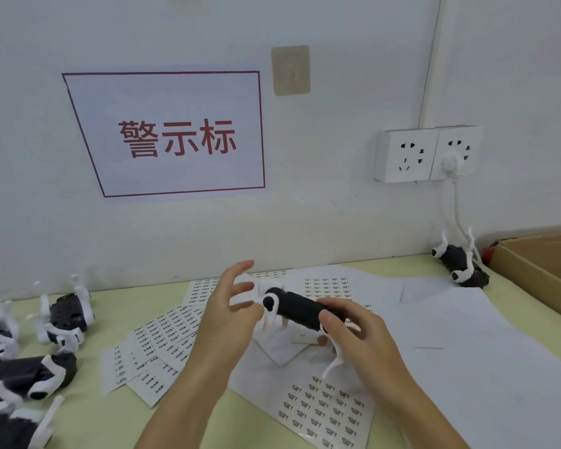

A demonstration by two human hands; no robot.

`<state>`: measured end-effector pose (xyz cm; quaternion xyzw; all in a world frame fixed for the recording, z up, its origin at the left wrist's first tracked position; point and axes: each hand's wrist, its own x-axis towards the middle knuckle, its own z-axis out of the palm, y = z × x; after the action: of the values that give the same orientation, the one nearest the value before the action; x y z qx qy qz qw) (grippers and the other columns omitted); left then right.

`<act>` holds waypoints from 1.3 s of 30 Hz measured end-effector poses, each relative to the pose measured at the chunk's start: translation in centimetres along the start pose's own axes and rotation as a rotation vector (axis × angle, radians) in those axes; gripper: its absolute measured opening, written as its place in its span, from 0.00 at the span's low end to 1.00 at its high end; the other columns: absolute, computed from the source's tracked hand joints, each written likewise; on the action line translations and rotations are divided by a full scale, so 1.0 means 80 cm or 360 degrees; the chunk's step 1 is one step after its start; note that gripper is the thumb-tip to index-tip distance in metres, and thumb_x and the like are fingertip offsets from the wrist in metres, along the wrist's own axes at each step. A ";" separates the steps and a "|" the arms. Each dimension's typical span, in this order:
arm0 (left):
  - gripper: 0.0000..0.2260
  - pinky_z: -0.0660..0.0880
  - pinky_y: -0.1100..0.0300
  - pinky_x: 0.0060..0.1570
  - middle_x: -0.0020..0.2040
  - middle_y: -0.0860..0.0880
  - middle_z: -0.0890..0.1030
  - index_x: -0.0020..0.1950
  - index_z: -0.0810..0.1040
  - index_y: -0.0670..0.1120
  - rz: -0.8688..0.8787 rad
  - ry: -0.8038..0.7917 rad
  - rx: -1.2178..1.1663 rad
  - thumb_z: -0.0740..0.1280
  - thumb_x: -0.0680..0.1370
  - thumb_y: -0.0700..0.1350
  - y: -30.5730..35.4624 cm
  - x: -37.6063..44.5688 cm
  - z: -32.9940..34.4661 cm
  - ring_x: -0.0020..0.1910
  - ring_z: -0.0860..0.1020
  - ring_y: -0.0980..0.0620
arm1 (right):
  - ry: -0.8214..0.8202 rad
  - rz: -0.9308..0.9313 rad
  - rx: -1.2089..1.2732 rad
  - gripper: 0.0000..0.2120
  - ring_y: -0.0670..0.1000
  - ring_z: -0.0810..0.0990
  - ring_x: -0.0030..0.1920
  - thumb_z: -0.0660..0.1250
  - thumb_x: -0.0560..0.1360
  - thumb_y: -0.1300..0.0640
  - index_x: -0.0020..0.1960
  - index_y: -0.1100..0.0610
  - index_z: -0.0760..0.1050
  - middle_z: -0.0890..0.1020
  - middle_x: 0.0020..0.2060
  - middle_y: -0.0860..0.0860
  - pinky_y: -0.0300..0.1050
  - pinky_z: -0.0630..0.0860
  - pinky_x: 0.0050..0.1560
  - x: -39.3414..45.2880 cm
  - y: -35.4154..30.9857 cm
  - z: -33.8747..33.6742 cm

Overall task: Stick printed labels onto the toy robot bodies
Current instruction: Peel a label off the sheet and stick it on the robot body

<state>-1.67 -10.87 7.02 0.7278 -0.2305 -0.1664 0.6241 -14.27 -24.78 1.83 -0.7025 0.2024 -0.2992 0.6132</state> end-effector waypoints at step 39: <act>0.24 0.58 0.59 0.71 0.74 0.57 0.62 0.77 0.60 0.55 0.0938 -0.0384 0.1481 0.62 0.82 0.54 -0.031 -0.017 0.105 0.73 0.59 0.56 | 0.0686 0.0353 -0.0932 0.48 0.55 0.71 0.62 0.79 0.68 0.59 0.77 0.48 0.53 0.71 0.62 0.56 0.51 0.69 0.60 0.019 0.019 -0.086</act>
<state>-6.92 -16.86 3.10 0.8070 -0.5429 0.0522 0.2267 -17.61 -31.12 1.04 -0.7427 0.4785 -0.3013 0.3585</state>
